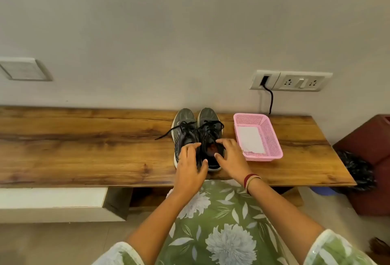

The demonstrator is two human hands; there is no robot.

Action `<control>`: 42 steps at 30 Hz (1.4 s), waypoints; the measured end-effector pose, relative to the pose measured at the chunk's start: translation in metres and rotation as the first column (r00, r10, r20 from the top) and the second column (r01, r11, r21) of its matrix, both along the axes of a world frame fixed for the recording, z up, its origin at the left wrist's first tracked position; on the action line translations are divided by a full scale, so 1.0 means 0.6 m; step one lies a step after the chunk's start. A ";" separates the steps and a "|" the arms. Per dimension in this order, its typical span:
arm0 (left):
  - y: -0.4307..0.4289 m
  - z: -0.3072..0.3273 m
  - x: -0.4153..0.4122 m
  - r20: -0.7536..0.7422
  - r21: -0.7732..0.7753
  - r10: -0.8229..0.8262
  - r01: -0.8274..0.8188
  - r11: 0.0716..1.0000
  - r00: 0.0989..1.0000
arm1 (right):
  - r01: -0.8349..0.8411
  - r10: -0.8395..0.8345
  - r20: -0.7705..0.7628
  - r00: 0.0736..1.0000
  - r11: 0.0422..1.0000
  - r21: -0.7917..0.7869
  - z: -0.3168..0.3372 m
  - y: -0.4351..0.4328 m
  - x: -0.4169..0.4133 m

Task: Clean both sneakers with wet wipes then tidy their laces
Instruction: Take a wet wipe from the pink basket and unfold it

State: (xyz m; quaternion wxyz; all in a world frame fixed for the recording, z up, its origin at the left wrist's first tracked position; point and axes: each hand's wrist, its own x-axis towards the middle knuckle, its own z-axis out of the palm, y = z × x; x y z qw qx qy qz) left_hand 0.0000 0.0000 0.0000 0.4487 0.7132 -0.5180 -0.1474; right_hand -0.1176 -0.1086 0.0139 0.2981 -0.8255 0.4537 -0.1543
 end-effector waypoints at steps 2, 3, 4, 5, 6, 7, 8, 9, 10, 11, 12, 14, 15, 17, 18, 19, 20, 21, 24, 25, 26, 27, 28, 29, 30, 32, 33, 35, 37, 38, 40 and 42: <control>-0.006 -0.012 0.007 0.009 -0.015 0.001 0.000 1.000 1.000 | -0.005 0.003 -0.132 0.991 1.000 -0.013 -0.008 -0.017 0.009; -0.008 -0.017 0.010 0.011 -0.002 -0.006 0.006 1.000 1.000 | -0.013 0.009 -0.200 0.980 1.000 -0.017 -0.016 -0.025 0.012; -0.011 -0.022 0.015 0.010 0.014 -0.008 0.007 1.000 1.000 | -0.025 0.024 -0.256 0.966 1.000 -0.002 -0.017 -0.033 0.015; -0.016 -0.025 0.022 0.011 0.014 -0.004 0.004 1.000 1.000 | -0.044 0.042 -0.299 0.953 0.999 0.000 -0.020 -0.042 0.021; -0.022 -0.028 0.030 0.012 0.009 0.003 -0.003 1.000 1.000 | -0.077 0.073 -0.330 0.941 0.997 0.001 -0.022 -0.047 0.027; -0.027 -0.029 0.037 0.012 0.006 0.010 -0.010 1.000 1.000 | -0.119 0.111 -0.372 0.922 0.993 0.001 -0.023 -0.053 0.031; -0.032 -0.031 0.047 0.019 0.005 0.014 -0.014 1.000 1.000 | -0.166 0.156 -0.420 0.894 0.986 0.011 -0.022 -0.059 0.037; -0.037 -0.031 0.055 0.016 0.010 0.016 -0.016 1.000 1.000 | -0.200 0.195 -0.469 0.862 0.979 0.038 -0.021 -0.063 0.043; -0.041 -0.032 0.063 0.018 0.013 0.015 -0.015 1.000 1.000 | -0.218 0.220 -0.507 0.834 0.974 0.064 -0.022 -0.065 0.048; -0.043 -0.032 0.070 0.022 0.020 0.011 -0.012 1.000 1.000 | -0.225 0.230 -0.535 0.813 0.971 0.076 -0.023 -0.065 0.054; -0.043 -0.031 0.076 0.029 0.026 0.002 -0.003 1.000 1.000 | -0.227 0.225 -0.552 0.803 0.972 0.066 -0.026 -0.064 0.057; -0.044 -0.032 0.086 0.045 0.049 -0.018 0.016 0.999 0.999 | -0.213 0.193 -0.581 0.791 0.976 0.034 -0.027 -0.058 0.068; -0.044 -0.032 0.090 0.052 0.063 -0.027 0.024 0.998 0.998 | -0.203 0.174 -0.598 0.782 0.979 0.020 -0.025 -0.055 0.073; -0.045 -0.035 0.097 0.063 0.088 -0.040 0.035 0.995 0.997 | -0.190 0.135 -0.637 0.759 0.982 -0.019 -0.023 -0.048 0.083; -0.047 -0.037 0.100 0.065 0.099 -0.047 0.040 0.994 0.997 | -0.185 0.112 -0.651 0.751 0.982 -0.044 -0.022 -0.045 0.087; -0.048 -0.038 0.102 0.064 0.109 -0.054 0.047 0.993 0.996 | -0.177 0.089 -0.658 0.748 0.982 -0.068 -0.023 -0.042 0.091; -0.049 -0.040 0.104 0.061 0.115 -0.061 0.054 0.992 0.996 | -0.164 0.064 -0.658 0.751 0.982 -0.092 -0.026 -0.039 0.093; -0.051 -0.041 0.104 0.058 0.124 -0.065 0.057 0.991 0.996 | -0.150 0.041 -0.655 0.755 0.983 -0.110 -0.029 -0.038 0.095; -0.052 -0.044 0.103 0.064 0.131 -0.069 0.060 0.990 0.996 | -0.140 0.007 -0.657 0.754 0.979 -0.150 -0.035 -0.033 0.098; -0.051 -0.042 0.102 0.060 0.132 -0.069 0.061 0.989 0.996 | -0.143 0.007 -0.654 0.756 0.978 -0.155 -0.034 -0.033 0.098; -0.051 -0.039 0.101 0.054 0.131 -0.070 0.063 0.989 0.996 | -0.139 0.007 -0.640 0.768 0.978 -0.157 -0.032 -0.035 0.096; -0.052 -0.036 0.100 0.052 0.127 -0.070 0.063 0.990 0.996 | -0.127 0.003 -0.610 0.793 0.979 -0.160 -0.028 -0.038 0.093; -0.054 -0.033 0.098 0.056 0.118 -0.069 0.062 0.991 0.996 | -0.115 -0.001 -0.567 0.824 0.979 -0.168 -0.023 -0.044 0.089; -0.057 -0.029 0.095 0.064 0.112 -0.071 0.064 0.992 0.995 | -0.103 -0.004 -0.514 0.858 0.978 -0.179 -0.017 -0.051 0.082; -0.060 -0.025 0.092 0.075 0.108 -0.075 0.067 0.992 0.994 | -0.090 -0.006 -0.454 0.891 0.978 -0.189 -0.010 -0.058 0.076; -0.067 -0.015 0.083 0.085 0.105 -0.083 0.074 0.992 0.993 | -0.062 0.006 -0.322 0.947 0.984 -0.165 0.009 -0.072 0.062; -0.070 -0.010 0.076 0.085 0.103 -0.086 0.077 0.992 0.993 | -0.051 0.018 -0.257 0.966 0.991 -0.122 0.022 -0.077 0.055; -0.078 0.003 0.060 0.086 0.098 -0.098 0.090 0.991 0.991 | -0.065 0.061 -0.138 0.989 0.998 -0.024 0.051 -0.085 0.040; -0.084 0.014 0.043 0.078 0.097 -0.127 0.119 0.988 0.989 | -0.100 0.101 -0.040 0.994 0.995 0.020 0.078 -0.091 0.027; -0.085 0.020 0.034 0.068 0.095 -0.137 0.130 0.987 0.988 | -0.115 0.115 -0.008 0.993 0.993 0.022 0.087 -0.096 0.020; -0.085 0.031 0.017 0.039 0.081 -0.130 0.126 0.989 0.991 | -0.133 0.132 0.034 0.991 0.991 0.019 0.099 -0.104 0.006; -0.085 0.042 0.003 0.031 0.061 -0.113 0.111 0.992 0.993 | -0.162 0.159 0.066 0.985 0.986 0.042 0.106 -0.110 -0.006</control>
